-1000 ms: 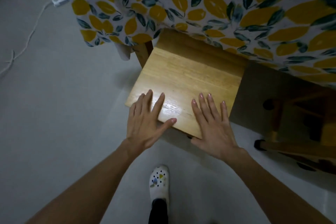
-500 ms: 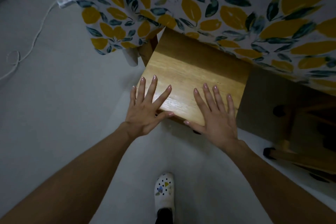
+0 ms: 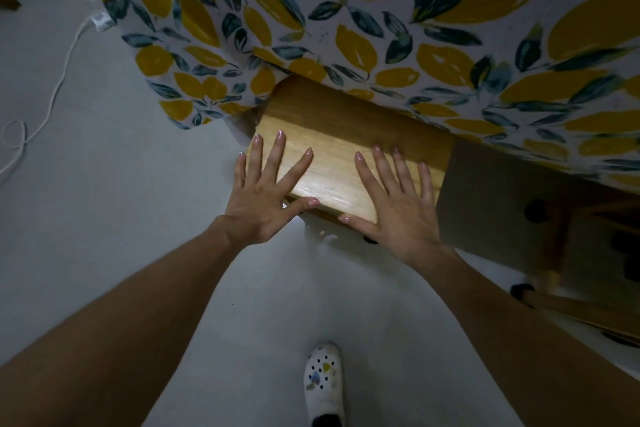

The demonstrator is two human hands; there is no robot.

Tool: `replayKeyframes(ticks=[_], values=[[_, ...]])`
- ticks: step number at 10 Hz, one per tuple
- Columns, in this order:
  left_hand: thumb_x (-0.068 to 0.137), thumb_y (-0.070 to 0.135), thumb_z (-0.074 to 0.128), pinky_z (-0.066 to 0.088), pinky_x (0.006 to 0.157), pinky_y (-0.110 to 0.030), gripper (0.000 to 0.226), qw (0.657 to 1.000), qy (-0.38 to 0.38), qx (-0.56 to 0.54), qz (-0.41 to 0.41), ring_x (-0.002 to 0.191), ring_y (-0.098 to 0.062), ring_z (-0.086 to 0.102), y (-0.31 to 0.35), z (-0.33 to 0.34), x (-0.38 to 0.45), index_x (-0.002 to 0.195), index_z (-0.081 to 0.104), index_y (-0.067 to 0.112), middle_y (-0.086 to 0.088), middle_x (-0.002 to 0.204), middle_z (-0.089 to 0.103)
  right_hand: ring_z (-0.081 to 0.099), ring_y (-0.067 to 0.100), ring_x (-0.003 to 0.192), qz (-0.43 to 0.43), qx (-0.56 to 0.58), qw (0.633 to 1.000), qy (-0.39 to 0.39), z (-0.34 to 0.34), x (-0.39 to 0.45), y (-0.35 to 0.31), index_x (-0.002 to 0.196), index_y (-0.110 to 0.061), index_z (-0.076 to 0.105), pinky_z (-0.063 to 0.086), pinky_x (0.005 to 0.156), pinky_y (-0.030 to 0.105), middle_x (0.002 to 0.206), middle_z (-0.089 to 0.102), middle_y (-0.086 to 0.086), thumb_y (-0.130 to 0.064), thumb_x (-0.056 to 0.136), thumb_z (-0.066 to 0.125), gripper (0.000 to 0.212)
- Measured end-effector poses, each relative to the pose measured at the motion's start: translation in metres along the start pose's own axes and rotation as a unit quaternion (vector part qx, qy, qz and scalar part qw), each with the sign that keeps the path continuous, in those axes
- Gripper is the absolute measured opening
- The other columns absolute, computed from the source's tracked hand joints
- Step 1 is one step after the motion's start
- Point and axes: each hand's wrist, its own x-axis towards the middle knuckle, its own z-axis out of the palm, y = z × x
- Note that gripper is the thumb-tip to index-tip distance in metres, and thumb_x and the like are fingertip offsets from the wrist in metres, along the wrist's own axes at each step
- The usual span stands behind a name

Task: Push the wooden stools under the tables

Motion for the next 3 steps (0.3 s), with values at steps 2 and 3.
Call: replayKeyframes(ticks=[2, 3], values=[[0.082, 0.078, 0.01, -0.009, 0.113, -0.053, 0.077, 0.998, -0.063, 0.016, -0.011, 0.141, -0.037, -0.027, 0.004, -0.014, 0.001, 0.143, -0.023, 0.044, -0.007, 0.154, -0.032, -0.012, 0.023, 0.149, 0.005, 0.02, 0.999, -0.047, -0.014, 0.0, -0.001, 0.151, -0.035, -0.015, -0.008, 0.117, 0.053, 0.162, -0.013, -0.003, -0.083, 0.078, 0.026, 0.095], [0.083, 0.074, 0.007, -0.006, 0.114, -0.054, 0.076, 0.988, -0.149, 0.031, -0.02, 0.141, -0.035, -0.027, 0.013, -0.033, 0.003, 0.143, -0.025, 0.039, -0.01, 0.153, -0.034, -0.019, 0.023, 0.147, 0.006, 0.037, 0.992, -0.122, -0.031, 0.002, -0.004, 0.147, -0.037, -0.022, -0.012, 0.116, 0.053, 0.16, -0.021, -0.003, -0.081, 0.081, 0.027, 0.093]])
